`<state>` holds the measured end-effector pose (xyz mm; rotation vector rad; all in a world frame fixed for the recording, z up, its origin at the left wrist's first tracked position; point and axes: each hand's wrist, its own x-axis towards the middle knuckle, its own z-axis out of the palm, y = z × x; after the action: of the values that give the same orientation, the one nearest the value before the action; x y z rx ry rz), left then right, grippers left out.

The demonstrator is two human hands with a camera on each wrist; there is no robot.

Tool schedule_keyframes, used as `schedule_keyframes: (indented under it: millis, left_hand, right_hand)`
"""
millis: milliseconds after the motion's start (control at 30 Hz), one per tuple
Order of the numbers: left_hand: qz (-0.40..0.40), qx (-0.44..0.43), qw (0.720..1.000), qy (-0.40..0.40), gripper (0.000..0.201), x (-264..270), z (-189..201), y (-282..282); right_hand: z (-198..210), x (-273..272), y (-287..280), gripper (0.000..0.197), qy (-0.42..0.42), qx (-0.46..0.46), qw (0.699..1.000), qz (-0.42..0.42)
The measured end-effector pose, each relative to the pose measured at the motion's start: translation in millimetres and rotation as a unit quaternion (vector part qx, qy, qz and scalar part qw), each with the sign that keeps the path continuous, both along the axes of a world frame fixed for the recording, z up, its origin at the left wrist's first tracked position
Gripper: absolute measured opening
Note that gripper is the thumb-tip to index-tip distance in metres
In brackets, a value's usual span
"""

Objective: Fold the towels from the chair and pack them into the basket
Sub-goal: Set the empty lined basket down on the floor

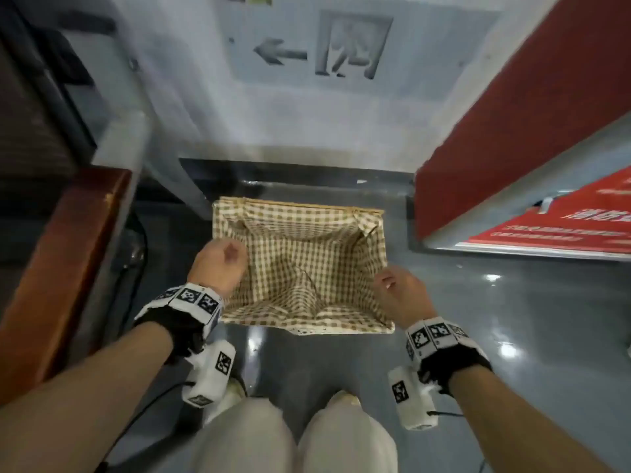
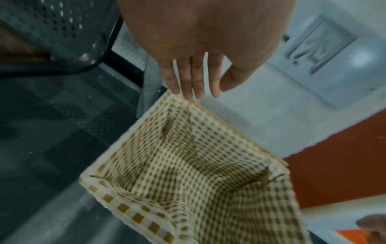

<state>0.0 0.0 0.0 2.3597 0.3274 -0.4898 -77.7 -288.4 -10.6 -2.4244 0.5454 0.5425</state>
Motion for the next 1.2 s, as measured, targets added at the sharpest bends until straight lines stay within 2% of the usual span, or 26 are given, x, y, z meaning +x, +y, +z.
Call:
schedule_keyframes:
  millis: [33,100,167,200,267,300,367,433,533,700,900,1000,1100,1200]
  left_hand:
    - [0.002,0.005,1.0,-0.005,0.016,3.3,-21.5,2.1]
    - [0.027,0.056,0.998,0.011,0.042,13.7,-68.9,10.2]
    - [0.085,0.073,0.992,0.058,0.065,17.3,-106.9,16.1]
    - [0.117,0.065,0.988,0.079,0.069,18.2,-123.4,19.1]
    - [0.16,0.047,0.982,0.089,0.06,19.3,-148.1,24.9]
    - [0.162,0.052,0.983,0.067,0.051,18.5,-158.5,27.6]
    - [0.16,0.078,0.984,0.007,0.036,16.3,-173.8,34.0]
    - [0.159,0.079,0.984,-0.03,0.036,12.9,-177.5,36.9]
    - [0.175,0.05,0.983,-0.031,0.036,6.0,-162.4,34.2]
    - [0.161,0.007,0.985,-0.053,0.032,-13.6,-106.6,21.0]
    - [0.093,-0.056,0.994,-0.024,0.038,-33.9,-33.1,-6.3]
    - [0.016,-0.033,0.999,-0.021,0.045,-56.8,1.7,-19.9]
    - [-0.055,-0.024,0.997,-0.038,0.049,-88.6,24.2,-24.5]
    - [-0.113,-0.023,0.991,-0.066,0.043,-124.2,35.6,-23.3]
  right_hand:
    - [-22.1,2.6,-1.8,0.022,-0.01,-0.001,1.0,-0.018]
    - [-66.9,10.4,-7.3,0.036,-0.02,-0.023,0.998,-0.052]
    - [-101.7,14.6,-6.5,0.046,-0.048,-0.016,0.994,-0.096]
    - [-115.0,17.0,-4.1,0.047,-0.069,-0.013,0.99,-0.122]
    - [-137.2,22.1,-1.9,0.047,-0.11,-0.003,0.978,-0.175]
    - [-145.4,24.3,-0.8,0.044,-0.119,0.005,0.97,-0.212]
    - [-152.2,27.9,0.5,0.035,-0.082,0.001,0.96,-0.267]
    - [-151.2,28.4,-1.6,0.033,-0.046,-0.005,0.959,-0.279]
    - [-138.1,16.8,-5.9,0.035,-0.038,-0.005,0.956,-0.29]
    - [-83.2,-40.8,-3.5,0.035,-0.012,-0.01,0.935,-0.354]
    - [-4.7,-126.7,1.7,0.038,-0.005,-0.039,0.875,-0.483]
    - [30.4,-173.0,8.3,0.039,0.009,-0.062,0.841,-0.537]
    - [55.3,-222.7,21.1,0.039,0.01,-0.073,0.808,-0.585]
    - [67.4,-275.4,36.7,0.038,0.005,-0.065,0.772,-0.632]
